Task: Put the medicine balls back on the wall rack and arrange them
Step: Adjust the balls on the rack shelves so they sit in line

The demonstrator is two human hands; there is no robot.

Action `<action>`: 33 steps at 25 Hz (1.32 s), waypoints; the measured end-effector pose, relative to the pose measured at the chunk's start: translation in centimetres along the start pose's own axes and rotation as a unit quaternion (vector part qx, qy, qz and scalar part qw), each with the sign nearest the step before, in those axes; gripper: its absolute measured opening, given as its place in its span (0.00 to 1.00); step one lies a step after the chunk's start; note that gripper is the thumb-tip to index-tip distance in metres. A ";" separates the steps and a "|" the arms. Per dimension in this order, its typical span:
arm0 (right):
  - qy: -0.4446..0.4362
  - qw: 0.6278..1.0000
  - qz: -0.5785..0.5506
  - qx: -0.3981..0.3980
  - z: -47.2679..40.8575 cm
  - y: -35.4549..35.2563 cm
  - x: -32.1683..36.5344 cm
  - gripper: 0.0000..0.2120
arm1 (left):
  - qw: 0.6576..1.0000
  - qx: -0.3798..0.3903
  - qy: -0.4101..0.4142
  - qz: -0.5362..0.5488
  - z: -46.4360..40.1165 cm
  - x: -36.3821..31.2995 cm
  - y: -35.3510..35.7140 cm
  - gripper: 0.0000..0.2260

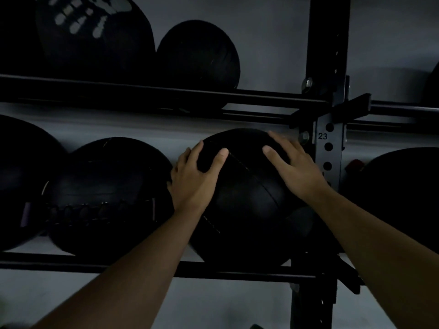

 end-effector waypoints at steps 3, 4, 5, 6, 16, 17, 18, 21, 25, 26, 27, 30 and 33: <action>0.046 0.999 -0.005 -0.003 -0.8 0.2 0.2 0.34 | 1.000 -0.016 0.013 -0.018 -0.7 -0.3 0.3 0.39; 0.067 0.998 -0.009 -0.009 -0.9 0.4 0.6 0.34 | 0.999 -0.014 0.020 -0.022 -1.5 -0.4 0.2 0.38; 0.090 0.996 -0.012 -0.017 -0.9 0.5 1.0 0.35 | 0.999 -0.002 0.025 -0.022 -2.7 -0.6 0.0 0.36; 0.110 0.994 -0.006 -0.021 -0.7 0.9 1.4 0.36 | 0.999 0.022 0.024 -0.027 -3.9 -0.7 -0.3 0.35; 0.153 0.988 0.027 -0.024 2.6 1.4 2.6 0.38 | 0.992 0.085 0.059 -0.071 -0.4 -0.4 -1.3 0.32; 0.156 0.987 0.038 -0.032 2.7 1.4 2.8 0.38 | 0.989 0.108 0.062 -0.081 -0.1 -0.4 -1.8 0.32; 0.153 0.986 0.056 -0.046 2.9 1.4 3.3 0.37 | 0.984 0.134 0.061 -0.095 -0.2 -0.5 -2.4 0.32; 0.075 0.986 0.114 -0.096 3.1 2.5 6.9 0.31 | 0.963 0.176 0.080 -0.190 -1.5 -0.2 -5.7 0.31; -0.028 0.992 0.109 -0.057 3.8 7.3 14.6 0.28 | 0.941 0.111 0.063 -0.312 -3.7 3.3 -14.1 0.29; -0.036 0.994 0.094 -0.034 4.1 9.1 16.4 0.28 | 0.937 0.092 0.044 -0.334 -4.1 4.8 -16.7 0.30; -0.037 0.997 0.074 -0.011 4.4 11.0 18.1 0.28 | 0.934 0.076 0.021 -0.349 -4.7 6.3 -19.2 0.31; 0.001 0.997 0.024 0.073 5.7 17.0 21.9 0.31 | 0.933 0.076 -0.031 -0.350 -6.0 10.7 -24.8 0.35; 0.067 0.992 0.026 0.100 6.3 23.0 25.2 0.37 | 0.963 0.105 -0.047 -0.242 -7.8 14.0 -26.6 0.40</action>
Point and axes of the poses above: each hand's wrist, its own z-axis away from the middle knuckle, its own y-axis out of the palm, x = y × z, the point moved 3 cm from there along -z, towards the middle knuckle, and after that the axes turned 6 degrees about y, right-handed, at the moved point
